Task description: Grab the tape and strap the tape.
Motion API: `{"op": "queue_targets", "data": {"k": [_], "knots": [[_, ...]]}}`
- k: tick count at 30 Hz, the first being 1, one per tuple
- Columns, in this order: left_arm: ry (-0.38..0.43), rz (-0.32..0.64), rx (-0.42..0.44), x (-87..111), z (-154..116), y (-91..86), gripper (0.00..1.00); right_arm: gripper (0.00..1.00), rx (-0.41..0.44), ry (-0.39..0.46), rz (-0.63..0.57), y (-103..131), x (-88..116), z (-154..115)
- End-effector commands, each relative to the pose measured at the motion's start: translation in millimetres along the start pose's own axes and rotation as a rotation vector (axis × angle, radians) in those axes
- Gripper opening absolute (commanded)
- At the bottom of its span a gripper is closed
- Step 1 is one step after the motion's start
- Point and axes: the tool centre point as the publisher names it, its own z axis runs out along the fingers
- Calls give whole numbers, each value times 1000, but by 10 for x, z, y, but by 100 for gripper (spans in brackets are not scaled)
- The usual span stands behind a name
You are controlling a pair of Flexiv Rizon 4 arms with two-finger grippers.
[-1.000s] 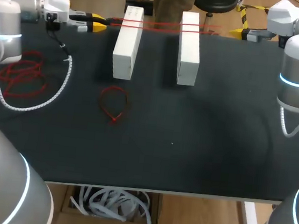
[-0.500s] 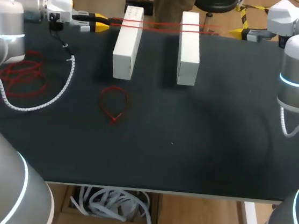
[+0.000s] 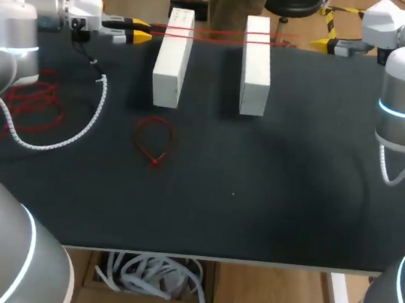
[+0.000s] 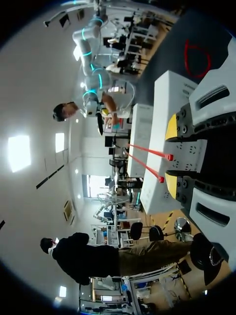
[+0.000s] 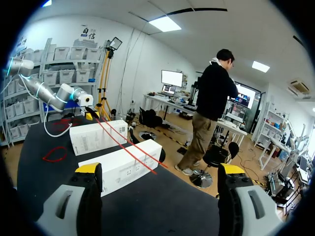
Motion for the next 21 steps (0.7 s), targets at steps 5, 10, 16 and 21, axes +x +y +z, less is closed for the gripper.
{"op": "queue_targets", "data": {"k": [5, 10, 16, 21], "knots": [[6, 8, -1, -52, 22, 23, 27, 100, 0, 0, 0, -1, -2, -1], [26, 7, 1, -33, 44, 30, 25, 100, 0, 0, 0, -1, -2, -1], [30, 8, 7, -5, 59, 6, 24, 100, 0, 0, 0, -1, -2, -1], [33, 6, 10, -2, 64, 5, 26, 100, 0, 0, 0, -1, -2, -1]]}}
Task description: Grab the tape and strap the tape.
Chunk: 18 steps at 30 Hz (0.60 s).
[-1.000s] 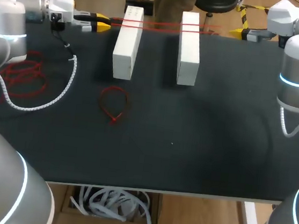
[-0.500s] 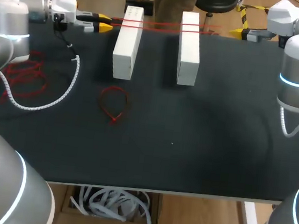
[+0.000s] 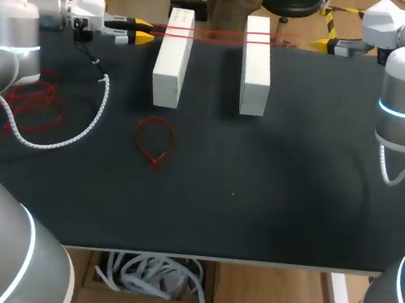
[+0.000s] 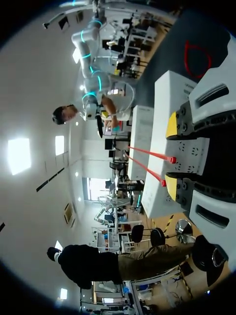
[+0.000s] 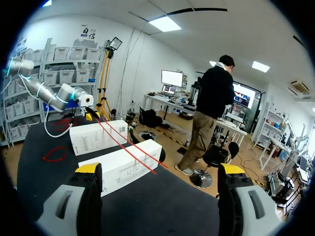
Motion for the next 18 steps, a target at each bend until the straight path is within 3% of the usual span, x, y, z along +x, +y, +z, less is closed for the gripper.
{"op": "queue_targets", "data": {"k": [1, 8, 9, 18], "knots": [[10, 0, 4, -36, 7, 24, 26, 100, 0, 0, 0, -1, -2, -1], [11, -4, 7, -29, 12, 26, 25, 100, 0, 0, 0, -1, -2, -1], [10, -4, 9, -30, 16, 23, 0, 100, 0, 0, 0, -1, -2, -1], [-2, -3, 17, -55, 4, 7, 0, 100, 0, 0, 0, -1, -2, -1]]}}
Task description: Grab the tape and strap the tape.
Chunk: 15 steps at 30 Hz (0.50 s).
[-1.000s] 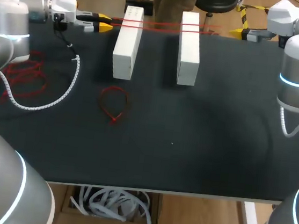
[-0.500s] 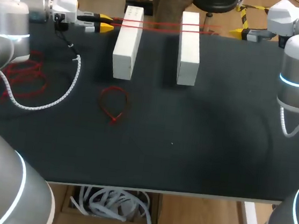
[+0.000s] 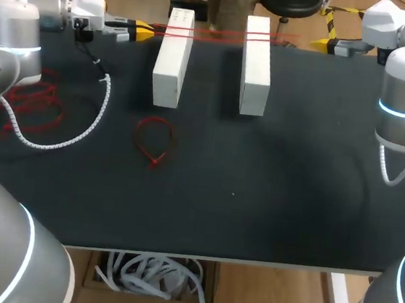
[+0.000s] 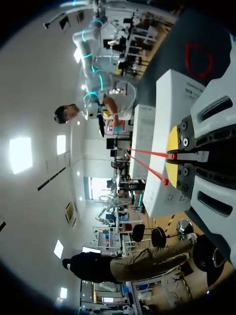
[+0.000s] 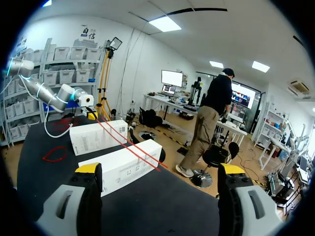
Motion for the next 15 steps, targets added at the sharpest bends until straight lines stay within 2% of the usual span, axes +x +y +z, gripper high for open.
{"op": "queue_targets", "data": {"k": [1, 7, 15], "knots": [[5, 0, 1, -32, -4, 26, 0, 100, 0, 0, 0, -1, -2, -1], [27, 8, 6, -9, -2, 4, 0, 100, 0, 0, 0, -1, -2, -1], [138, 53, 60, 138, -64, -223, 0, 100, 0, 0, 0, -1, -2, -1]]}}
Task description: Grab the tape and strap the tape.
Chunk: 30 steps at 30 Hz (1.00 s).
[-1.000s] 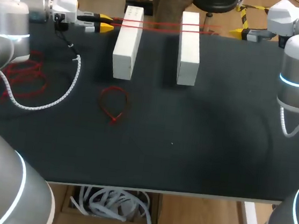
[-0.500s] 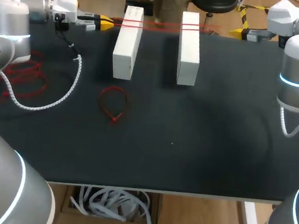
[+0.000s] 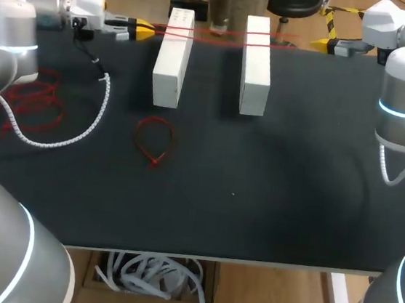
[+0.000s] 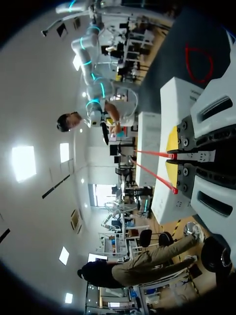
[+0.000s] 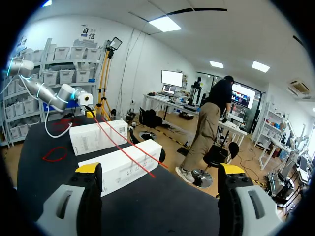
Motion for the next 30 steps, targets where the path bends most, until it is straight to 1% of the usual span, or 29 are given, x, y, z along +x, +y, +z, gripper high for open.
{"op": "queue_targets", "data": {"k": [1, 5, 9, 17, 24, 28, 30], "knots": [[63, -6, 38, -23, -70, -99, 0, 100, 0, 1, 0, -1, -2, -1], [59, 6, 62, 7, -84, -264, 0, 100, 0, 1, 0, -1, -2, -1], [45, -30, 137, 22, -93, -439, 0, 100, 0, 1, 0, -1, -2, -1], [18, -51, 271, 55, -147, -836, 0, 100, 0, 1, 0, -1, -2, -1], [32, -46, 330, 133, -106, -1115, 0, 100, 0, 1, 0, -1, -2, -1], [44, -20, 343, 215, -48, -1228, 0, 100, 0, 1, 0, -1, -2, -1], [46, -27, 363, 236, -25, -1274, 0, 100, 0, 1, 0, -1, -2, -1]]}}
